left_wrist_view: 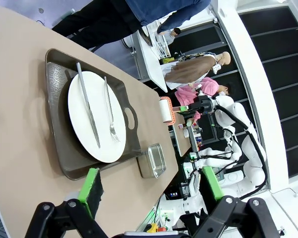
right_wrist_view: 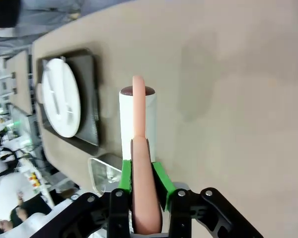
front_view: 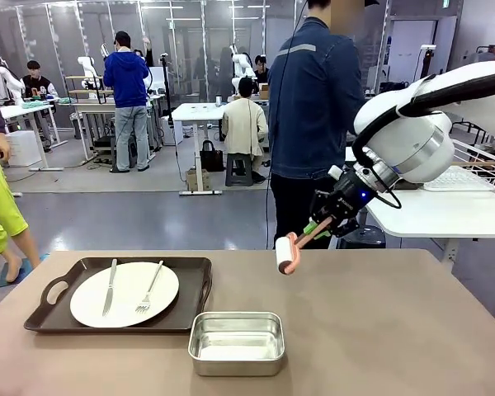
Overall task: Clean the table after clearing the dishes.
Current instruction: When the left (or right) Handle tray is removed, use the left hand (or right hand) to clean the left (or right) side of the table with the Lint Roller.
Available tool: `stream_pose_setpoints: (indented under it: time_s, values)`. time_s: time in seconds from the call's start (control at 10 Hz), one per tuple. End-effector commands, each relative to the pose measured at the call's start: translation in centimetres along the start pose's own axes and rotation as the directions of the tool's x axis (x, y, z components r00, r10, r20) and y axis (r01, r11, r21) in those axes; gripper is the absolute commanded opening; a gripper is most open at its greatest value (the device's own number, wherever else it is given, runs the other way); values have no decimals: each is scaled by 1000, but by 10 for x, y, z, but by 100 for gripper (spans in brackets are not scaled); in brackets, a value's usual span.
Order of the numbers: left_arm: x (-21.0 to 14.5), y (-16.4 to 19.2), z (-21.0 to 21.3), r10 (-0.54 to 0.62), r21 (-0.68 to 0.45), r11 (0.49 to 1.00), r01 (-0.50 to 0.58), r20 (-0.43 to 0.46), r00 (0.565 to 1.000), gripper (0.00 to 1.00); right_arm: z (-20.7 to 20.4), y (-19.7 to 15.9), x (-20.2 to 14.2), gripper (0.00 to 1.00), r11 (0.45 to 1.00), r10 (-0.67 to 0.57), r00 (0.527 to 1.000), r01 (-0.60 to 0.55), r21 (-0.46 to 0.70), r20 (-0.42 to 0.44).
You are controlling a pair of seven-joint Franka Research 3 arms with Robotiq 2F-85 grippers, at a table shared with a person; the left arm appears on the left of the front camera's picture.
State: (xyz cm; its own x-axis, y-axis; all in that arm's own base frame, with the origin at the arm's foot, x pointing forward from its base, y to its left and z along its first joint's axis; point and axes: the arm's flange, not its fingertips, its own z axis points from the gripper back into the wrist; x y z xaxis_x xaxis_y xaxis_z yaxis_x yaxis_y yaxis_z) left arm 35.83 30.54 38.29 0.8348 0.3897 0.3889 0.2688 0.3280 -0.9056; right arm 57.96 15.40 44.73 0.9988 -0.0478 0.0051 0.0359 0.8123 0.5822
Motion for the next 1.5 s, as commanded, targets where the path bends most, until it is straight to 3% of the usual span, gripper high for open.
stream_pose_setpoints:
  time_s: [0.0, 0.3, 0.6, 1.1, 1.4]
  values:
    - [-2, -1, 2, -13, -10, 1000, 13, 3, 1000, 100, -2, 14, -5, 22, 993, -84, 996, 82, -89, -16]
    - [-2, -1, 2, -13, -10, 1000, 13, 3, 1000, 100, -36, 27, -3, 22, 973, -122, 992, 126, -193, 34]
    - [-2, -1, 2, -13, -10, 1000, 13, 3, 1000, 100, -58, 30, 3, 22, 955, -134, 991, 128, -266, -2]
    - [-2, -1, 2, -13, -10, 1000, 13, 3, 1000, 100, -70, -10, -5, 22, 955, -133, 991, 119, -271, -32]
    - [-2, -1, 2, -13, -10, 1000, 13, 3, 1000, 100, -80, -54, -5, 22, 950, -153, 988, 148, -276, 3]
